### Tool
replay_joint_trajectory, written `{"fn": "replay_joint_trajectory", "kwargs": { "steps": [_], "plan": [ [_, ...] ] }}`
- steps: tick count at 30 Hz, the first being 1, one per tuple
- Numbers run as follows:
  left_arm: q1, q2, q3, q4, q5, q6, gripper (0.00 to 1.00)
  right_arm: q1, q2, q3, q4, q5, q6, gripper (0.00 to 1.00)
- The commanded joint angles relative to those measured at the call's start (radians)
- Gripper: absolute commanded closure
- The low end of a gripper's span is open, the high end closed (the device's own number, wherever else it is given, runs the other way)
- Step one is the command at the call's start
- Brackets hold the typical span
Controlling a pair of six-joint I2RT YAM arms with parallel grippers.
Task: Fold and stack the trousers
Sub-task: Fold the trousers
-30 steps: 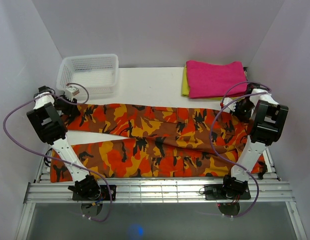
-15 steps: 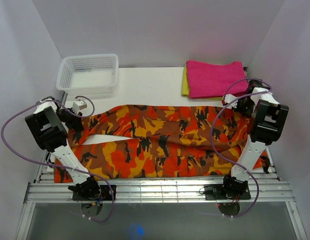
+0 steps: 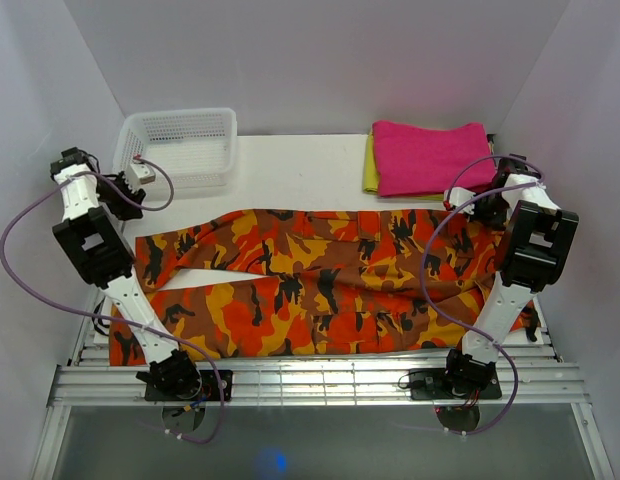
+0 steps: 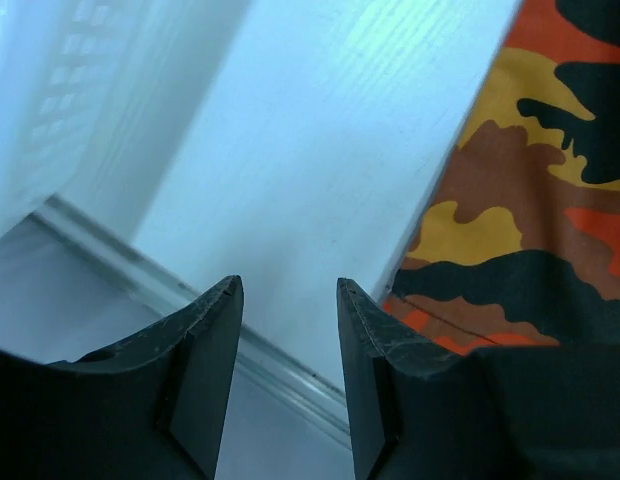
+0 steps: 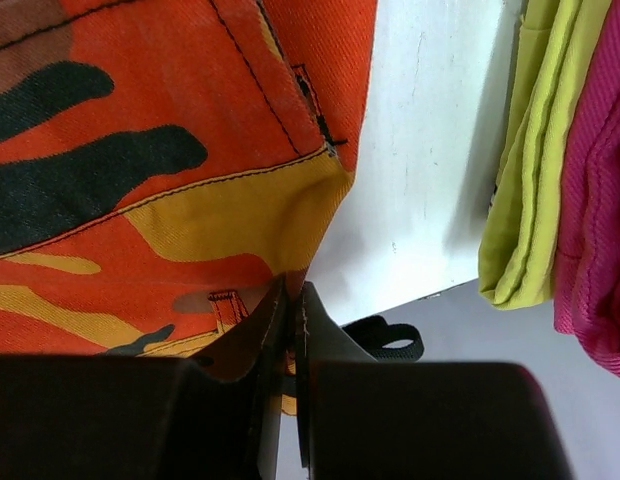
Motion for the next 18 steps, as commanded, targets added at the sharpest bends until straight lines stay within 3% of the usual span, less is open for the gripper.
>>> {"fn": "replay_joint_trajectory", "kwargs": {
  "steps": [1,5,18],
  "plan": [
    [-0.033,0.059,0.027,-0.109,-0.017,0.143,0.46,0.005,-0.052,0.026,0.034,-0.009,-0.044,0.92],
    [-0.039,0.085,0.025,-0.191,-0.02,0.195,0.43,0.006,-0.049,0.042,0.026,-0.004,-0.047,0.92],
    [-0.051,0.09,-0.185,-0.19,-0.104,0.221,0.36,0.008,-0.035,0.032,0.021,0.004,-0.07,0.92]
  ]
}}
